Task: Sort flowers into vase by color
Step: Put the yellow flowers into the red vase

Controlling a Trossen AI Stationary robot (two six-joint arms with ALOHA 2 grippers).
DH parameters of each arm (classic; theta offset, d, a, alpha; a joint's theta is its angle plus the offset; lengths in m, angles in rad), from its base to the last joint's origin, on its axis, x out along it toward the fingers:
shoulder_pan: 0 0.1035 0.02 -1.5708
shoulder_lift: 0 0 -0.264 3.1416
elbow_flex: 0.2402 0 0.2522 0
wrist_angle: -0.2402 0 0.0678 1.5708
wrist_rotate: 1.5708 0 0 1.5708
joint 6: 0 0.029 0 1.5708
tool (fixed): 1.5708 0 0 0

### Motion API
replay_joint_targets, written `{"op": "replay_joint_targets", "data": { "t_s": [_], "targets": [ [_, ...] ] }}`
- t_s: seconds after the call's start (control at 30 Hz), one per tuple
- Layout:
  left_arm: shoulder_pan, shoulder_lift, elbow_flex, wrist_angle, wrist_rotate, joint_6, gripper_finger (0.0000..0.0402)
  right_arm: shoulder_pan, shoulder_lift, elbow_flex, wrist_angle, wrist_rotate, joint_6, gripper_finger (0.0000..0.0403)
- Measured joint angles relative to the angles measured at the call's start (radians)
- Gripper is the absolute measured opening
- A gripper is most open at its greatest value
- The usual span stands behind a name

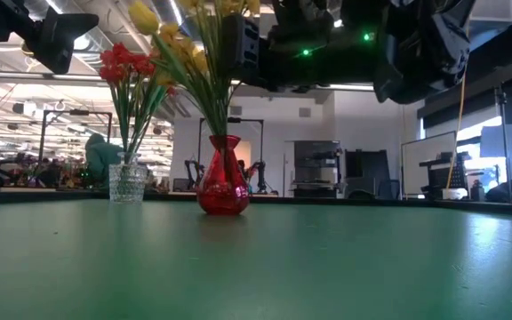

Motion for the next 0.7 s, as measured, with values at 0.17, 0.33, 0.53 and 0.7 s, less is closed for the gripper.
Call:
{"op": "replay_joint_targets", "data": {
  "t_s": [0.17,0.33,0.53,0.7],
  "targets": [
    [0.0,0.0,0.0,0.0,0.0,0.0,0.0266,0.0,-0.011,0.0,-0.018,0.05,0.001,0.0091],
    [0.0,0.0,0.0,-0.003,0.0,0.0,0.0266,0.002,-0.014,0.0,-0.023,0.082,0.002,0.0143],
    [0.0,0.0,0.0,-0.008,0.0,-0.003,0.0266,0.035,-0.019,0.0,-0.02,0.148,-0.023,0.019],
    [0.0,0.0,0.0,-0.01,0.0,-0.003,0.0266,0.092,-0.061,0.0,-0.023,0.219,-0.09,0.0216]
  ]
}}
